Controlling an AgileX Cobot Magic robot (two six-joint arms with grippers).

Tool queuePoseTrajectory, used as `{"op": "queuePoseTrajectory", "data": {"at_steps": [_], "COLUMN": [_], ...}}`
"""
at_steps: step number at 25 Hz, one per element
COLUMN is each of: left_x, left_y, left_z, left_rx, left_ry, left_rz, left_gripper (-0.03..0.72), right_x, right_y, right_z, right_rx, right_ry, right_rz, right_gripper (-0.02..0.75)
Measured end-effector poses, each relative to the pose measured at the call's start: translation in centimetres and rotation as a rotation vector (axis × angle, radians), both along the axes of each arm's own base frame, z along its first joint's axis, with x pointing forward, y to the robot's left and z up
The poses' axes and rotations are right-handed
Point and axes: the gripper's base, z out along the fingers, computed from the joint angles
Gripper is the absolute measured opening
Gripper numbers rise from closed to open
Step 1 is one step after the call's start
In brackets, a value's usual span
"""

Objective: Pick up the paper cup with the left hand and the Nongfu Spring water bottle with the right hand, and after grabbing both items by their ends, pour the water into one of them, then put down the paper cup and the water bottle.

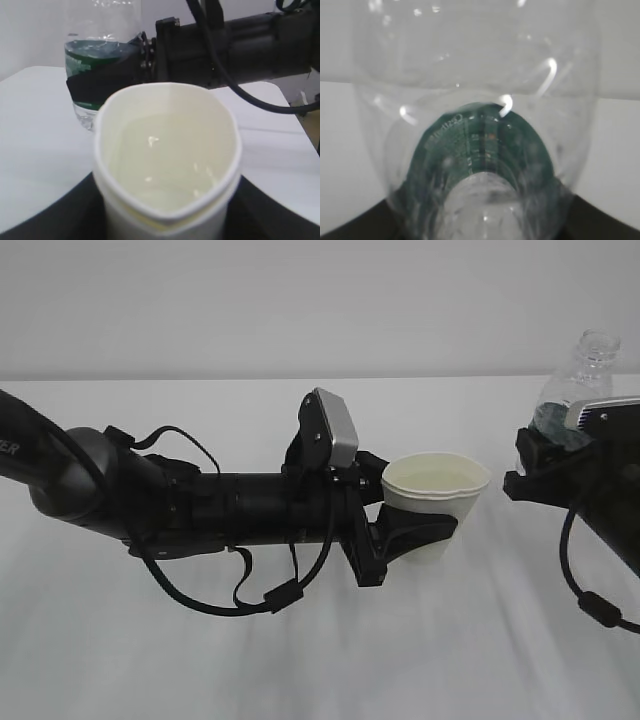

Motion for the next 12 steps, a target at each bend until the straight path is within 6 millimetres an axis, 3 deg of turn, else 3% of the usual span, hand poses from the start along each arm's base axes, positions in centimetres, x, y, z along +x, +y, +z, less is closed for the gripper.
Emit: {"op": "queuePoseTrajectory", "data": {"at_steps": [12], "left_x": [0.0], "left_y": [0.0], "left_z": [-0.1], "left_rx": [0.014], "left_ry": [0.001], "left_rz": [0.005], "left_gripper": [0.416], "right_x": [2.8], "right_y": [0.4], "right_z": [-3.3], "right_rx": [0.015], "right_ry": [0.051], "right_rz": [-0.005], "right_gripper": [0.361]}}
